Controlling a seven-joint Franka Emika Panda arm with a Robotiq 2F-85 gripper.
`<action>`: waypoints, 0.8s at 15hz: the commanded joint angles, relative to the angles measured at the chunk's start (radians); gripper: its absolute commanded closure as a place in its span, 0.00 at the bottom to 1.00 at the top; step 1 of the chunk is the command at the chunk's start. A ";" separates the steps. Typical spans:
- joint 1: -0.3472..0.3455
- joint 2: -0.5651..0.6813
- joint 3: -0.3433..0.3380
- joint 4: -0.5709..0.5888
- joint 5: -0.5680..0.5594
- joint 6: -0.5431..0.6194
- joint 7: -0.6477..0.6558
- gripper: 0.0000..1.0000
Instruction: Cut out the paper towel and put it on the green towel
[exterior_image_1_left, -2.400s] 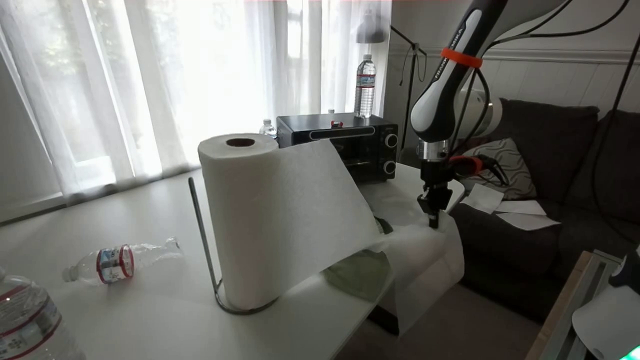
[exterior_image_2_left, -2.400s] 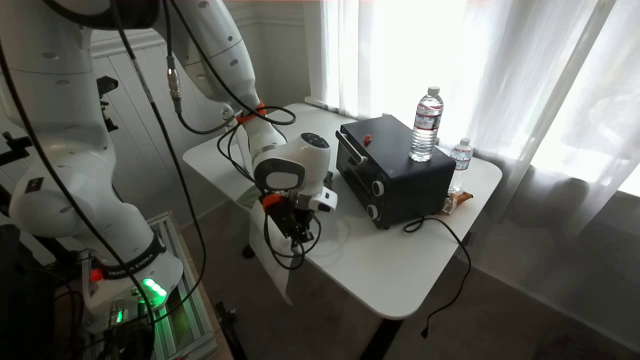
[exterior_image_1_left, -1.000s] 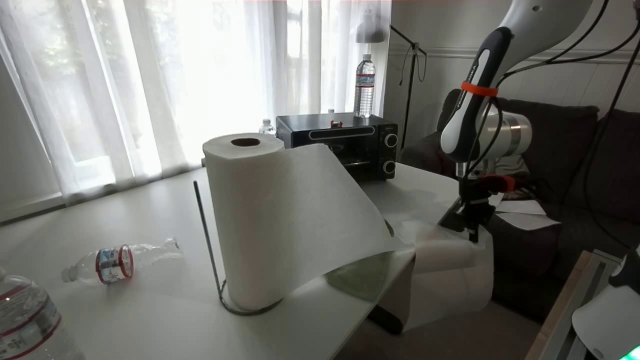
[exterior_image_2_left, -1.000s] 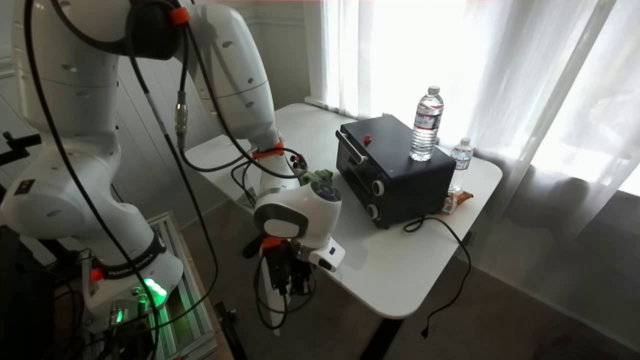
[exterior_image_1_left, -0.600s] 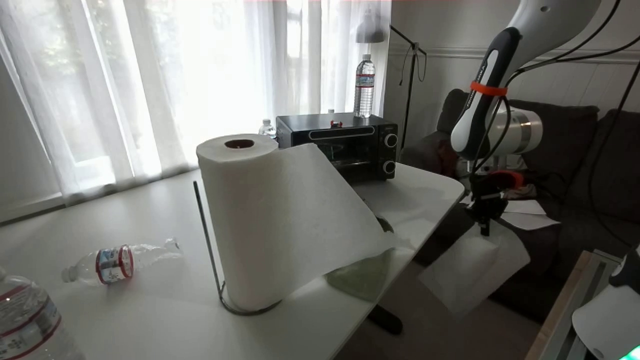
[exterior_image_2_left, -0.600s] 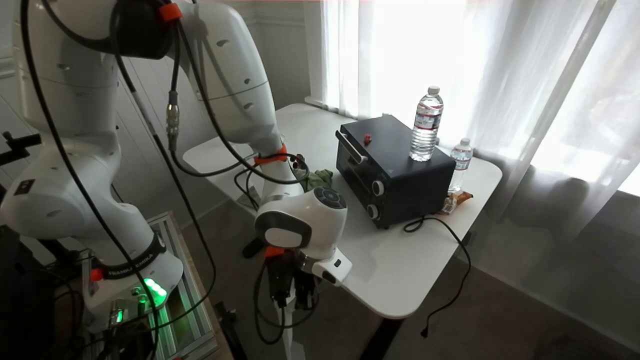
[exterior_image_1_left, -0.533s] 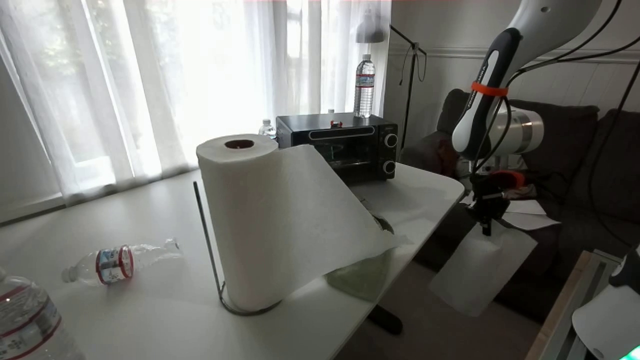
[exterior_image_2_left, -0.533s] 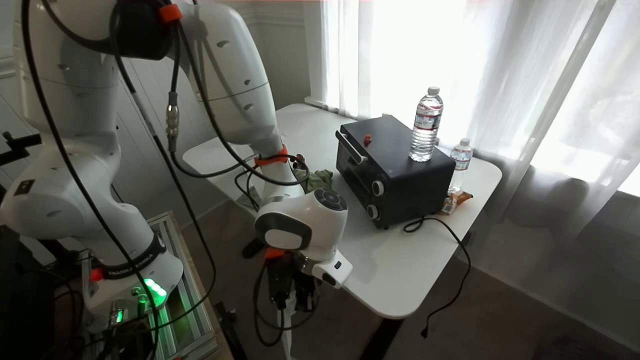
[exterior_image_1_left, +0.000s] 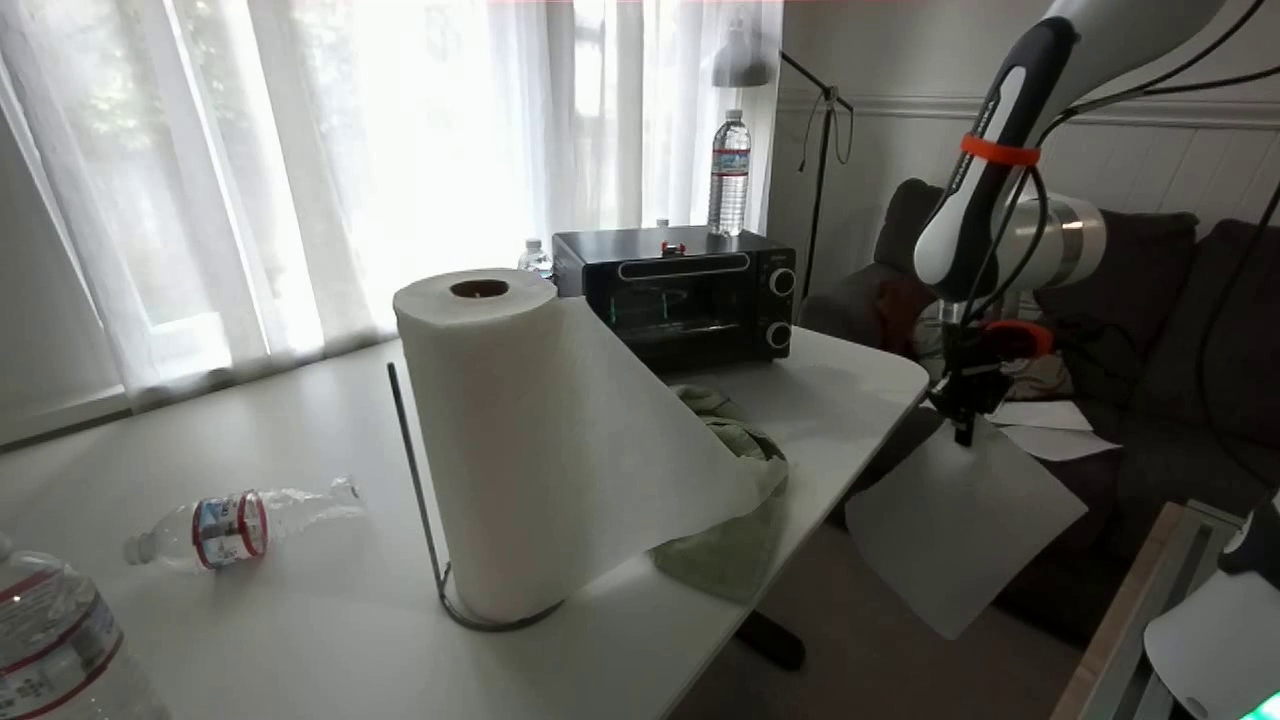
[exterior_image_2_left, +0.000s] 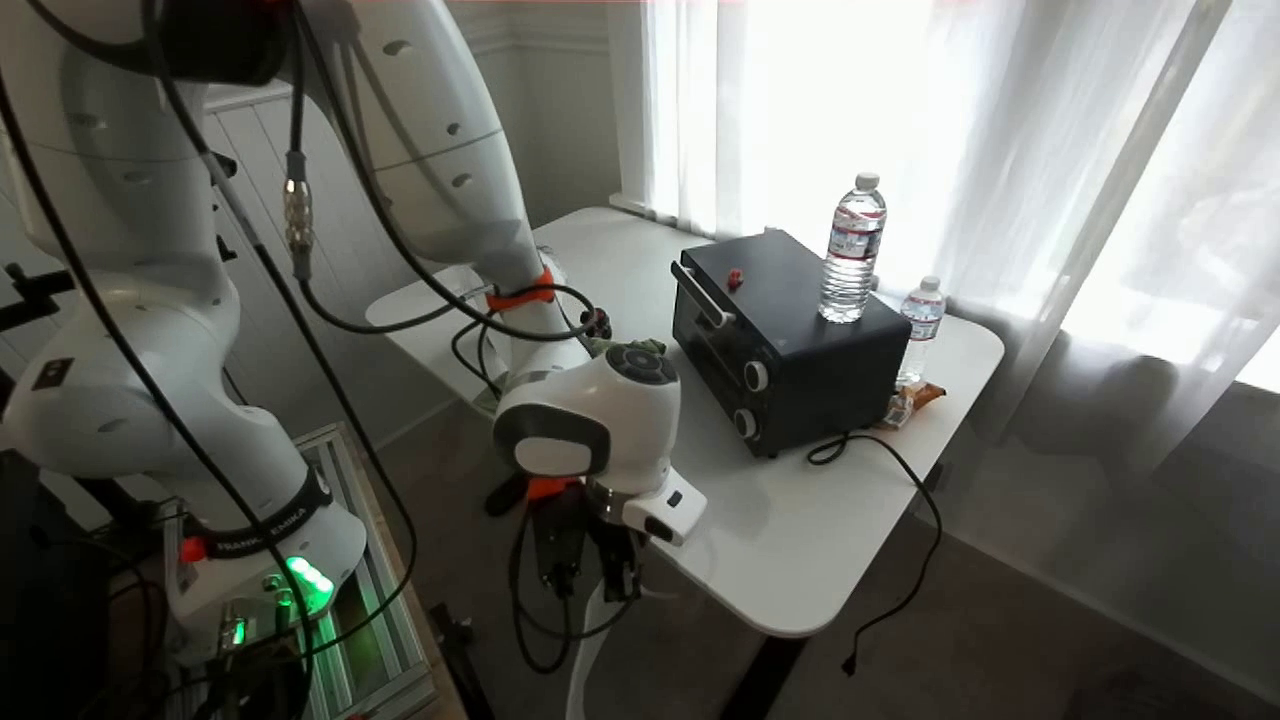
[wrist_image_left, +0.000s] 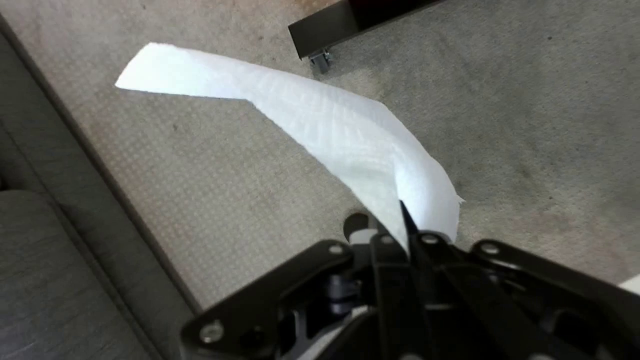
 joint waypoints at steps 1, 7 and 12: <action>0.081 -0.236 -0.059 -0.173 -0.120 0.035 0.063 1.00; 0.123 -0.457 -0.020 -0.188 -0.400 -0.028 0.259 1.00; 0.082 -0.633 0.128 -0.219 -0.487 -0.044 0.325 1.00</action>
